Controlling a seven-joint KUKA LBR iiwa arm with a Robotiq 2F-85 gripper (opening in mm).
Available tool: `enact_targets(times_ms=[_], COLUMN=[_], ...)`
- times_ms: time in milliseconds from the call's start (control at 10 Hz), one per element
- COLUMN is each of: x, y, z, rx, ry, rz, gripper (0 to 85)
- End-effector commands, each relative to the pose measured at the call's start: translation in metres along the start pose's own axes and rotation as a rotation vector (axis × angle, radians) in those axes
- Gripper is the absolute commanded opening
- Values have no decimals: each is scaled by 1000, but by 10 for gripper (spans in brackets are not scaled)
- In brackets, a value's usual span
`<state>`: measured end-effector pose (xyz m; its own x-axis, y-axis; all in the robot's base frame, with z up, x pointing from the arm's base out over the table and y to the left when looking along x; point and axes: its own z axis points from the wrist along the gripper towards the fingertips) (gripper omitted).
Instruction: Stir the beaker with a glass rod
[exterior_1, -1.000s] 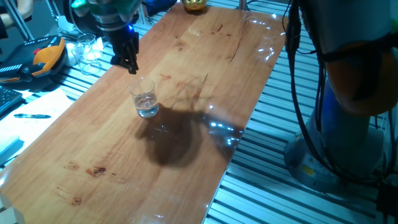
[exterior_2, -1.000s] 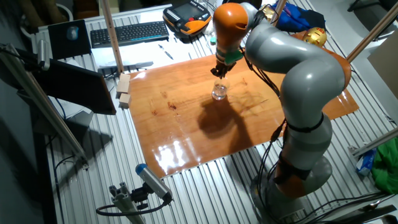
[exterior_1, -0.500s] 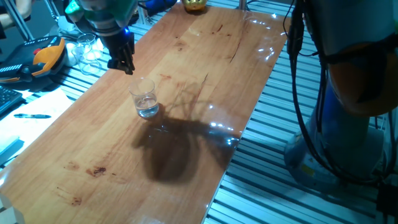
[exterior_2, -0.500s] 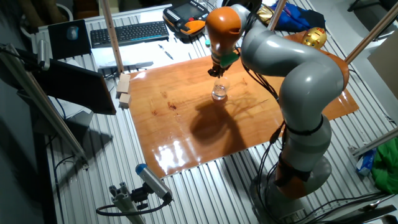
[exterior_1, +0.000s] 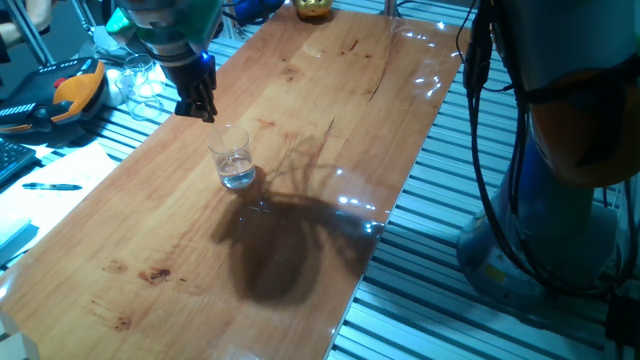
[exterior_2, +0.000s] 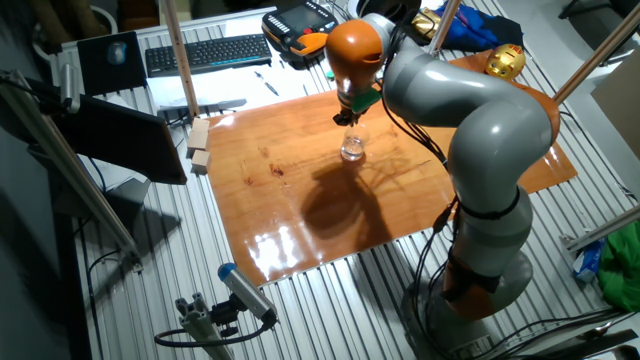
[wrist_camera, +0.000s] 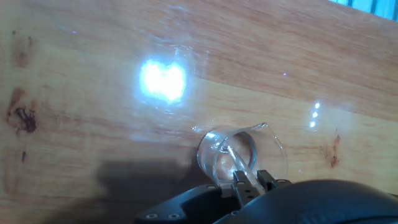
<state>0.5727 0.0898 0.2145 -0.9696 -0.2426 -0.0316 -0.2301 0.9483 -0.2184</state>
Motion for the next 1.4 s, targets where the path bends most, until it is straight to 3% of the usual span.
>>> enact_targets(times_ms=[0,300,700,1300], x=[0,1,2,3], y=[0,0,0,0], z=[1,6,7,7], rx=[4,1,43,49], ry=[5,35,30,31], rz=[1,53,55,57], gripper=[0,0,0,0])
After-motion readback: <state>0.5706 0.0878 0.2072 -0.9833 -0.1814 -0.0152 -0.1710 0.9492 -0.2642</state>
